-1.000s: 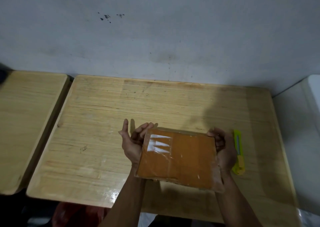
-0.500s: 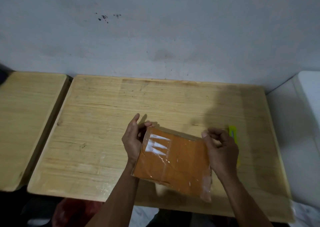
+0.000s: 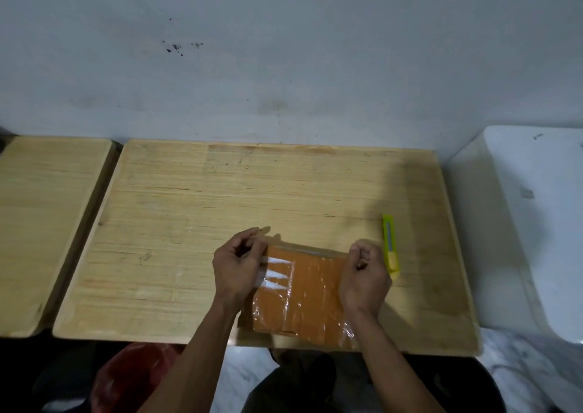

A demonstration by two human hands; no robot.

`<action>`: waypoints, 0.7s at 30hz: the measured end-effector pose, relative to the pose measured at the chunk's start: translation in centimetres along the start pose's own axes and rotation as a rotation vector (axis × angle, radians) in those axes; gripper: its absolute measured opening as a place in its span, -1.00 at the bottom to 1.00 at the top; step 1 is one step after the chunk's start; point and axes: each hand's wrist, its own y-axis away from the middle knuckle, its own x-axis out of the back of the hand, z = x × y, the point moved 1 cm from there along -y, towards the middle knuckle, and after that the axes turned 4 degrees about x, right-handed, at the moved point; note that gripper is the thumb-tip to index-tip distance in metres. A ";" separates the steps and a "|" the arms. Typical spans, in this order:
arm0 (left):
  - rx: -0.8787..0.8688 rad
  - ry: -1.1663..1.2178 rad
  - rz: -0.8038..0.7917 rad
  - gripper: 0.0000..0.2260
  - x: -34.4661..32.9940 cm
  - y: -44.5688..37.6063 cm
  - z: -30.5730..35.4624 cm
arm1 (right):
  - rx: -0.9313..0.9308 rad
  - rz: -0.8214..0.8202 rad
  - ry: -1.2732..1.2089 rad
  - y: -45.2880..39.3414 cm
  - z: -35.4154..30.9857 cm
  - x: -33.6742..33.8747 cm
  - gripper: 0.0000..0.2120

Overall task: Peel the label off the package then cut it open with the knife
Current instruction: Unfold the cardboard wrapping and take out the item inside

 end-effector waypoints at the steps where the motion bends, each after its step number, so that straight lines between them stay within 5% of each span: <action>1: 0.043 -0.021 0.029 -0.83 -0.1 0.2 0.1 | 0.008 -0.005 0.010 0.1 0.1 0.1 -0.92; 11: 0.200 -0.248 0.215 -0.59 -0.8 2.0 2.2 | -0.025 -0.127 0.067 1.0 -0.1 0.9 -0.87; 21: 0.268 -0.257 0.176 -0.45 -0.2 3.4 2.0 | 0.060 -0.277 0.083 1.3 0.4 1.5 -0.78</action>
